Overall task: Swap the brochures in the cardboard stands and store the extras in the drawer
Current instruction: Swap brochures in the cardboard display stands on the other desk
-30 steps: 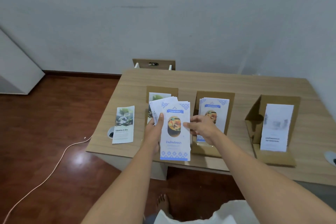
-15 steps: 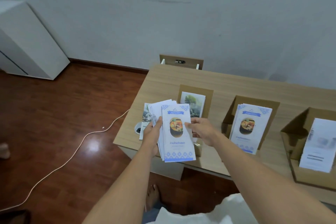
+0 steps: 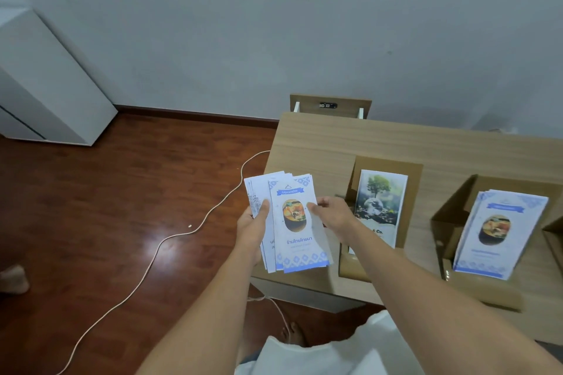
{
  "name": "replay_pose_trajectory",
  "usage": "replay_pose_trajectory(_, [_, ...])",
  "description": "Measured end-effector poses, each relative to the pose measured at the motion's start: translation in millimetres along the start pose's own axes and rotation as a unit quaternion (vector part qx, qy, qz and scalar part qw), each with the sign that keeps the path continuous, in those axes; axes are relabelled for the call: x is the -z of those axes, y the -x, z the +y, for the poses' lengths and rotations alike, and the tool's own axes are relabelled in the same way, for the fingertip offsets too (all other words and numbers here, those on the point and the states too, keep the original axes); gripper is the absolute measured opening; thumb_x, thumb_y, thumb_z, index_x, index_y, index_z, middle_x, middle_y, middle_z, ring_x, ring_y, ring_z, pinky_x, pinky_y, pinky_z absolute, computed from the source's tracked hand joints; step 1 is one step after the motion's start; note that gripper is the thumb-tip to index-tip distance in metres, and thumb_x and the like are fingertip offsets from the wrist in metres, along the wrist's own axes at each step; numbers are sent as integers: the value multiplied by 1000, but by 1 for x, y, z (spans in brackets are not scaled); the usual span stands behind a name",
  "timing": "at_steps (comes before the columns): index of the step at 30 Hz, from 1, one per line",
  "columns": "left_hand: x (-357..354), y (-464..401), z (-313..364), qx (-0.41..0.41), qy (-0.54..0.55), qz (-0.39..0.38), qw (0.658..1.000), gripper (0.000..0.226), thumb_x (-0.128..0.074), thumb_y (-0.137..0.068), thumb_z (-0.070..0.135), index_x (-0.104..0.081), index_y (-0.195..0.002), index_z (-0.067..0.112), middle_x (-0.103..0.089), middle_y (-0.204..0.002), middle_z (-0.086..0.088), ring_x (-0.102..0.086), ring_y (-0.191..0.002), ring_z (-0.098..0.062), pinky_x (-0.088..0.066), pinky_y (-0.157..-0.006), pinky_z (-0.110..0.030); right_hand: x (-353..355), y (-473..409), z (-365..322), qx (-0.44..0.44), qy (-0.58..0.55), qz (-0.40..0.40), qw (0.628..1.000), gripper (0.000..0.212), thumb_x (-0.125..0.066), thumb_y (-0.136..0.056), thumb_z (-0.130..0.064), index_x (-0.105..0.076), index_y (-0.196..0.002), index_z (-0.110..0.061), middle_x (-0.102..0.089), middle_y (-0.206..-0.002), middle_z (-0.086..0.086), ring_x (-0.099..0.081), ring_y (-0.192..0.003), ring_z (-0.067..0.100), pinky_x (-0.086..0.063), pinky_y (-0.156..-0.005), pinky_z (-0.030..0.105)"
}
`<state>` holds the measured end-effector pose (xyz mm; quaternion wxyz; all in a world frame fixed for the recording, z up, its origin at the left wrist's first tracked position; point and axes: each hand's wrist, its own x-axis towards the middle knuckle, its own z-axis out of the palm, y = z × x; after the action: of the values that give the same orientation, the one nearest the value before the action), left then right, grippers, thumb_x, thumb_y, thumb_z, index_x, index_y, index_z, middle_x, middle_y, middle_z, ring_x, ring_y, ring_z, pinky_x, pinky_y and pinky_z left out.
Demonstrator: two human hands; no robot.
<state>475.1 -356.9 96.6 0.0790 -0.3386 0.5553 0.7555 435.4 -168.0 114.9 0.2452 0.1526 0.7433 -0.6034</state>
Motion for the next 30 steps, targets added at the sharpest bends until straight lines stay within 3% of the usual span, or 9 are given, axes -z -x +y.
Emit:
replay_pose_trajectory(4, [30,-23,9,-7,2,27,1000,27,-68,-102,29,-69,-120,9,-75,-123,-20,-72,-115,-44,-54,-101,-66,-4,-19,-2,3,-9,86,996,12,-60,-101,-16,-64,-94,-7,-60,-77,-4,-52,-69,10,-39,-57,21])
replay_pose_trajectory(7, [49,-38,15,-10,-6,47,999,14,-69,-101,30,-71,-106,17,-78,-116,-14,-74,-110,-40,-56,-100,-62,-2,-36,-1,-35,-2,150,988,18,-57,-102,-16,-57,-87,-5,-51,-74,3,-47,-73,20,-36,-64,29])
replay_pose_trajectory(12, [60,-53,25,-18,-21,49,998,15,-72,-99,33,-73,-103,19,-80,-96,0,-77,-90,-27,-65,-76,-40,-7,-53,8,-80,10,195,977,36,-51,-104,-15,-46,-69,-16,-47,-71,0,-45,-82,24,-32,-57,29])
replay_pose_trajectory(14, [61,-58,29,-19,-29,42,999,17,-71,-99,34,-73,-107,18,-80,-99,-1,-77,-83,-22,-64,-70,-35,-12,-57,11,-93,12,193,977,30,-50,-104,-17,-51,-74,-14,-53,-79,3,-48,-85,24,-37,-67,28])
replay_pose_trajectory(19, [60,-61,33,-1,-26,19,999,16,-72,-99,32,-73,-108,19,-78,-117,-11,-75,-103,-34,-60,-96,-55,-24,-61,14,-96,29,180,979,21,-51,-104,-20,-65,-108,-5,-66,-110,12,-59,-100,27,-43,-78,34])
replay_pose_trajectory(22, [60,-63,34,3,-34,2,999,14,-71,-100,31,-73,-109,20,-80,-110,-7,-77,-97,-31,-62,-91,-52,-29,-59,17,-101,53,187,976,28,-51,-104,-18,-66,-124,-6,-68,-120,13,-63,-110,30,-46,-79,33])
replay_pose_trajectory(25, [58,-63,33,0,-42,-8,999,8,-71,-100,31,-72,-102,23,-82,-96,1,-80,-77,-18,-66,-73,-39,-36,-56,18,-101,95,194,971,26,-54,-99,-5,-65,-122,-3,-68,-122,15,-63,-107,30,-46,-77,30])
replay_pose_trajectory(27, [55,-61,32,-3,-46,-15,999,11,-70,-100,31,-72,-106,22,-82,-96,1,-80,-77,-17,-65,-75,-39,-41,-52,16,-105,136,203,964,22,-54,-96,-3,-61,-117,-1,-62,-123,17,-60,-105,29,-50,-81,35])
replay_pose_trajectory(30, [48,-57,33,-3,-45,-29,999,23,-69,-101,31,-72,-118,16,-81,-106,-5,-78,-88,-25,-64,-86,-46,-47,-44,11,-74,150,210,963,39,-53,-100,-12,-54,-137,-3,-51,-142,15,-57,-123,32,-49,-94,36])
